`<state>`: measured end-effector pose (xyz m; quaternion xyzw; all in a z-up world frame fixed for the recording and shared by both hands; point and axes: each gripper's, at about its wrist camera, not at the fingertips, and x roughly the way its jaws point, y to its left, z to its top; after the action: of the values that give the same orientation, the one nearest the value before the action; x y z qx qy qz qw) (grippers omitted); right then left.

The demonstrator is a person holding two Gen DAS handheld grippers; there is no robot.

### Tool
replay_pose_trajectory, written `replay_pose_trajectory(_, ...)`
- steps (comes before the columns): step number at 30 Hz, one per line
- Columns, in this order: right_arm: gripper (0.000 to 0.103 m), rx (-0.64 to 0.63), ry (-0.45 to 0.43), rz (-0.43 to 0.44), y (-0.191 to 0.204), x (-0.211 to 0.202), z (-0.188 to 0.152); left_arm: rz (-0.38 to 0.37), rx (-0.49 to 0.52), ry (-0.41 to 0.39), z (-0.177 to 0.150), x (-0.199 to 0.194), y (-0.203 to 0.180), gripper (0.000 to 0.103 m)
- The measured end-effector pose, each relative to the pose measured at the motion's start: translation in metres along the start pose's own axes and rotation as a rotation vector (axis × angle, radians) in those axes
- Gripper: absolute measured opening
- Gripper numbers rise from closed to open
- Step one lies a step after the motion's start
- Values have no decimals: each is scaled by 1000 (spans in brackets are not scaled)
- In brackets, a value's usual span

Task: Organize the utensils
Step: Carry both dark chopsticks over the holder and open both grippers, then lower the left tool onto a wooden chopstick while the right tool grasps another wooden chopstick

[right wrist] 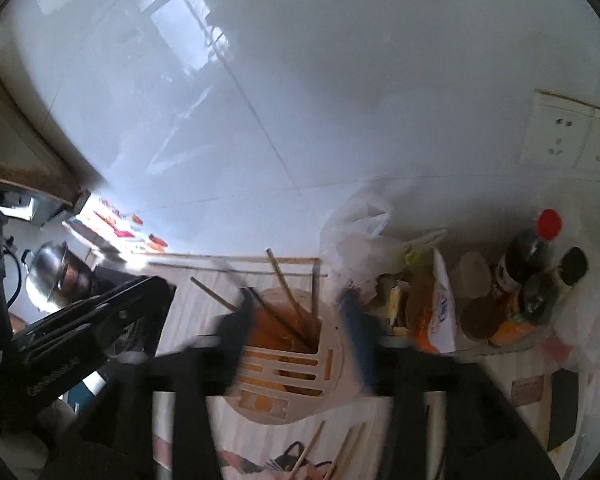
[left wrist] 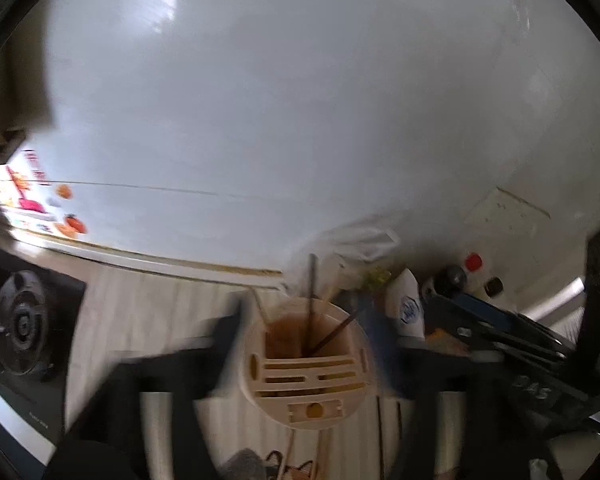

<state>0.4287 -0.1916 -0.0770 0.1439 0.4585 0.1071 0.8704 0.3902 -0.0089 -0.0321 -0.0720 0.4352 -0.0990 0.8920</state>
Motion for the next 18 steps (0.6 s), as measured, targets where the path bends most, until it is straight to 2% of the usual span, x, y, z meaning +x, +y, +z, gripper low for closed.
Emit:
replay_pose_trajectory(2,60,13,-29,-9,-6,-15,-7,28,-16,-42,-5,-10,6,86)
replay_pose_trajectory(4,61,31,-45,-16,-12,-26,-15,71,-27,-60,-15,-16,13,97)
replay_pose_trajectory(5,68,40,-57,-34,-17,-31,-22,97,-31,-69,-23,-18,17,103)
replay_pose_trajectory(6,75,49,-64,-50,-23,-35,-29,120,-31,-76,-31,-18,20,103)
replay_pose_trajectory(8,79,70,-74,-64,-35,-39,-47,172,-24,-78,-50,-16,22,103)
replay_pose_trajectory(10,86,93,-70,-103,-50,-36,-71,186,-24,-49,-70,-4,27,103)
replay_pose_trajectory(12,93,118,-51,-129,-67,-27,-93,214,-18,14,-92,15,30,103)
replay_pose_trajectory(18,94,161,76,-186,-106,20,-162,281,43,153,-157,72,29,103)
